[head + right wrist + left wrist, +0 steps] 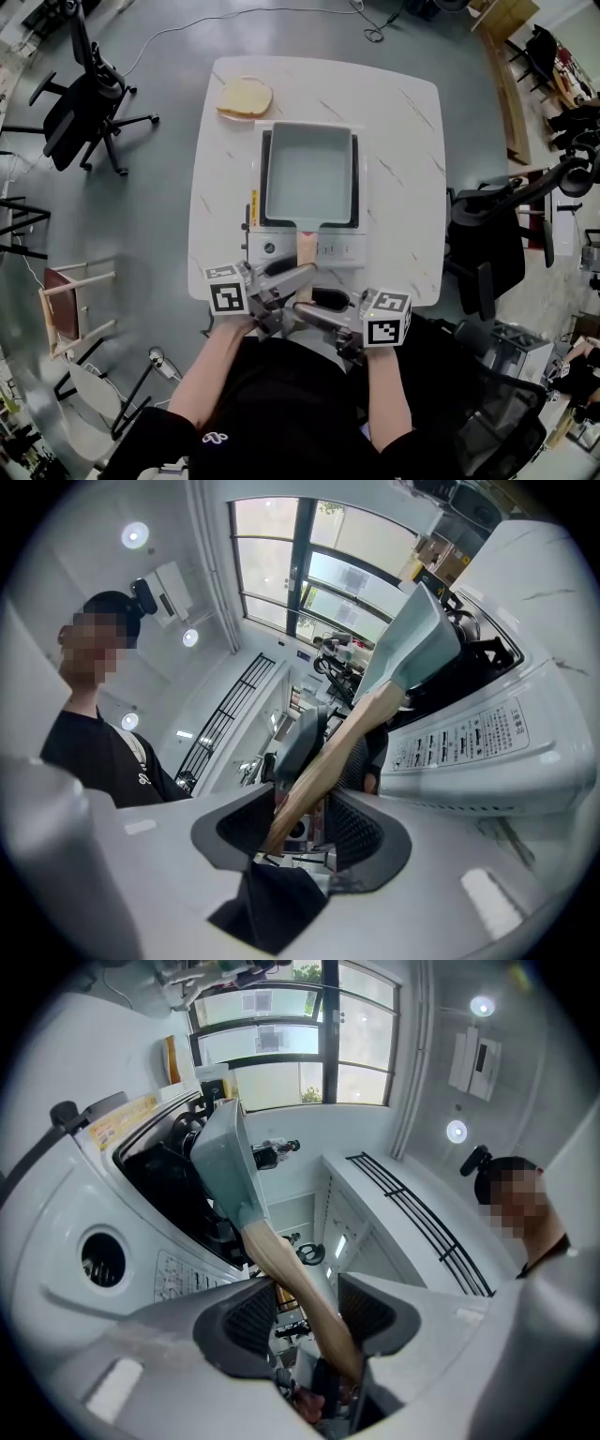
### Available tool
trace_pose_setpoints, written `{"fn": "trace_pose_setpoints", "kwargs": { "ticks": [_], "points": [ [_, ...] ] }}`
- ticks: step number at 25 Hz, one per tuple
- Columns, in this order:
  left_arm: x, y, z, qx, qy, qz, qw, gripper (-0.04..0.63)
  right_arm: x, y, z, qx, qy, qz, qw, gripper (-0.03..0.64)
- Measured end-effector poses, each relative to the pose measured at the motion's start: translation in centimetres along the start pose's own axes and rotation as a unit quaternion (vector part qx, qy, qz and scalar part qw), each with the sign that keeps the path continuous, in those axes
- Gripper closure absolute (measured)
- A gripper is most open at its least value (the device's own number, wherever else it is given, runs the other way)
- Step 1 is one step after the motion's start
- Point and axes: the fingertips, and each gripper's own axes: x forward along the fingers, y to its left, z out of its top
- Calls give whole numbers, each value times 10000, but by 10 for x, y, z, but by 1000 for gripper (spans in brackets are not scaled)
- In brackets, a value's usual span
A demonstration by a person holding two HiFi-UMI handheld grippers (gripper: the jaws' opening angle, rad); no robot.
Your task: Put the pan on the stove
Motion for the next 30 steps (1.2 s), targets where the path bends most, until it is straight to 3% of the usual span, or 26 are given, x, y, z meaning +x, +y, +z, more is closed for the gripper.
{"fn": "trace_pose_setpoints", "kwargs": {
  "ticks": [30],
  "points": [
    [4, 16, -2, 120, -1, -24, 9999, 388, -1, -19, -4, -137, 90, -76, 9998, 436]
  ]
}}
